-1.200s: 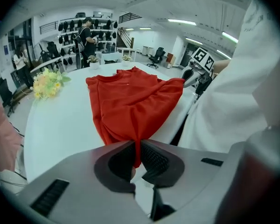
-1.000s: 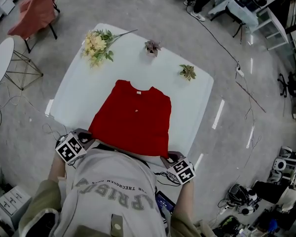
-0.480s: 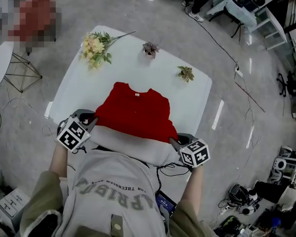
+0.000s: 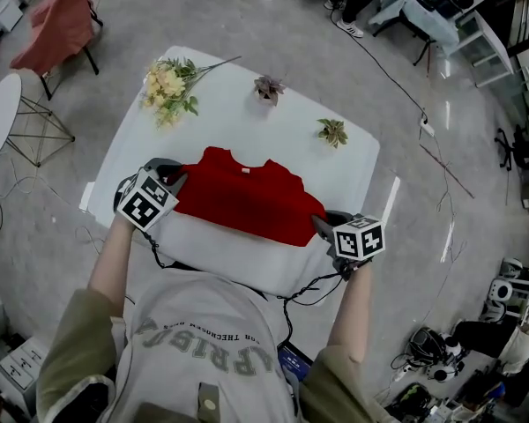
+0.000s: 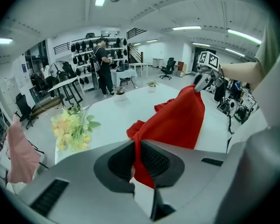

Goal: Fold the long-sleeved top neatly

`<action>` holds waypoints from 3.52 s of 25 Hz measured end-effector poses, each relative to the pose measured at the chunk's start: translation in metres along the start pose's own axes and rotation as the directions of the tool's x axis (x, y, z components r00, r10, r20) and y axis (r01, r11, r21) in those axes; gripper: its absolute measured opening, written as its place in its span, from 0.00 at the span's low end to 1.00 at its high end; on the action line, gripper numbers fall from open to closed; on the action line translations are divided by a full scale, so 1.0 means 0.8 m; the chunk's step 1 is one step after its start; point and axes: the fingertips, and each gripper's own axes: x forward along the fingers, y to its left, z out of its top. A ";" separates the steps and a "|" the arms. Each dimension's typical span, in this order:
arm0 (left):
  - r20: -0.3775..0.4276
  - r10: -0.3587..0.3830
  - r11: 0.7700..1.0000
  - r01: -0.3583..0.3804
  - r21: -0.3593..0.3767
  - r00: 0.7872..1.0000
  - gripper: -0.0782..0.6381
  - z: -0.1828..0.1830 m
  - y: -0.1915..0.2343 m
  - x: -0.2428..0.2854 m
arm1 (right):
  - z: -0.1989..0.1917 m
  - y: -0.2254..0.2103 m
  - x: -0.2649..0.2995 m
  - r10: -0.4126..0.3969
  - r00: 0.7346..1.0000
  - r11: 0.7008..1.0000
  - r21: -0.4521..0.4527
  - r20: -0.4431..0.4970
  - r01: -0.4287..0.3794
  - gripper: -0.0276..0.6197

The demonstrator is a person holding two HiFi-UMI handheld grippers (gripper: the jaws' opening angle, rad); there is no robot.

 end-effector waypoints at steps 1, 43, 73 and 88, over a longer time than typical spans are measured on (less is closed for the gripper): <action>-0.001 0.007 1.000 -0.007 -0.002 1.000 0.17 0.006 0.010 0.008 | 0.008 -0.007 0.004 0.004 1.000 1.000 0.030 0.000 -0.004 0.14; -0.310 -0.282 0.932 0.336 0.138 0.908 0.68 -0.060 -0.008 0.108 | -0.018 -0.032 0.106 -0.102 0.926 0.889 -0.450 -0.364 -0.079 0.79; 0.692 0.357 0.933 -0.205 -0.295 0.628 0.30 0.173 -0.048 -0.176 | 0.174 0.213 -0.155 -0.256 0.341 0.874 0.067 0.905 0.481 0.29; 0.740 0.410 0.911 -0.204 -0.357 0.534 0.13 0.175 -0.064 -0.208 | 0.172 0.245 -0.160 -0.245 0.328 0.852 0.042 0.912 0.522 0.05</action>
